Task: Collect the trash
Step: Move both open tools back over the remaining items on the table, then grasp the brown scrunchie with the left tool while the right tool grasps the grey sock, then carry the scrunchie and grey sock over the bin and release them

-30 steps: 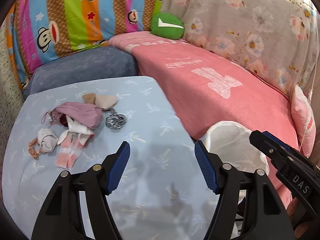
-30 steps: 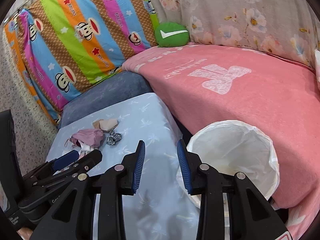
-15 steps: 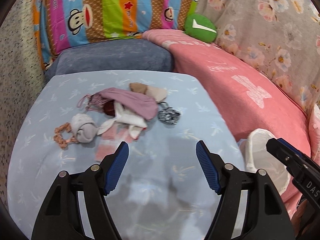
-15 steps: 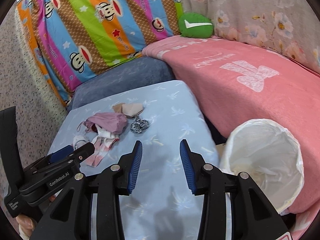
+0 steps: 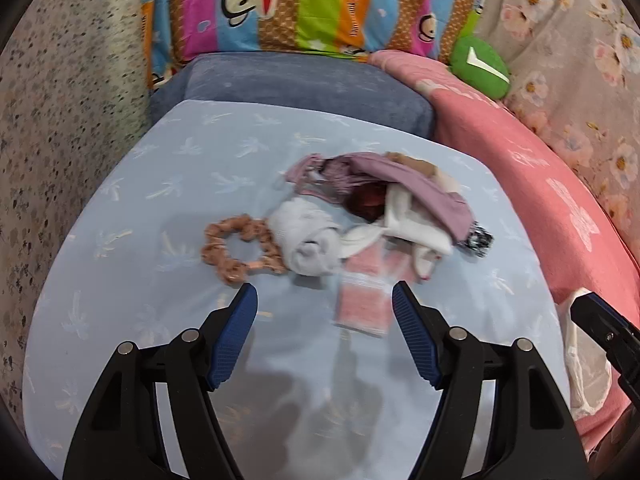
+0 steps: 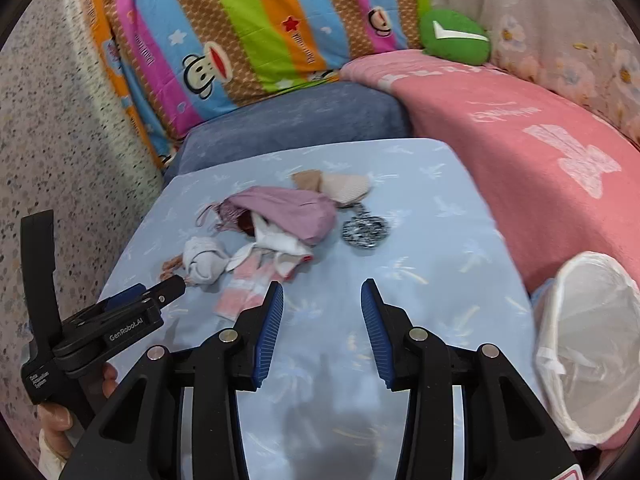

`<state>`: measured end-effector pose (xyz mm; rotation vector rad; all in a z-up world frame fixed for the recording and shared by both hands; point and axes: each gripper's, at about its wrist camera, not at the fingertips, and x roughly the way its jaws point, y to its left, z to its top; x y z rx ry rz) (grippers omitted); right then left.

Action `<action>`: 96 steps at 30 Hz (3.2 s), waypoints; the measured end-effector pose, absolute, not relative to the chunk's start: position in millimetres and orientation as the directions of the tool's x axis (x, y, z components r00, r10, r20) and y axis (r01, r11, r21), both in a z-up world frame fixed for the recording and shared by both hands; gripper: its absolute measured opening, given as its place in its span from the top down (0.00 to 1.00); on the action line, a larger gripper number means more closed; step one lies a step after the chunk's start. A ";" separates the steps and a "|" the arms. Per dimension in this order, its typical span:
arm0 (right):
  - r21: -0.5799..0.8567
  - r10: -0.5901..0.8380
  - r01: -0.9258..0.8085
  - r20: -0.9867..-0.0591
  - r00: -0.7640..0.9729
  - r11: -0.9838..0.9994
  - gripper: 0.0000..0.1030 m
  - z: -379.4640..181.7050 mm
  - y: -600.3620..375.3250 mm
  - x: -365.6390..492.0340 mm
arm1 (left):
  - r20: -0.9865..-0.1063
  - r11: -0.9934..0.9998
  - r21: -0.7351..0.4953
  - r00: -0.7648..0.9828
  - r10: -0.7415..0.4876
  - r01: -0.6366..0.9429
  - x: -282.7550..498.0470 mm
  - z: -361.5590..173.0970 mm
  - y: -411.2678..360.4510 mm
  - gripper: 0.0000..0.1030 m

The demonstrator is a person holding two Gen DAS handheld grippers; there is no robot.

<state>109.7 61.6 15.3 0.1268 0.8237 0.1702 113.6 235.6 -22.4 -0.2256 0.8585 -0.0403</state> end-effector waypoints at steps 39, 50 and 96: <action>0.268 0.357 -0.248 -0.808 0.468 0.931 0.89 -75.6 204.6 210.5 | -0.801 0.962 -0.246 0.584 -0.135 -0.116 170.4 -77.5 302.9 0.91; 0.274 0.349 -0.215 -0.743 0.571 0.937 0.90 -23.0 161.8 181.8 | -0.737 0.970 -0.240 0.659 -0.148 -0.051 150.6 -28.1 273.2 0.91; 0.377 0.015 0.290 -0.631 0.775 0.880 0.89 28.1 -184.7 8.7 | -0.680 0.844 -0.139 0.570 -0.462 0.518 62.2 41.1 -54.7 0.91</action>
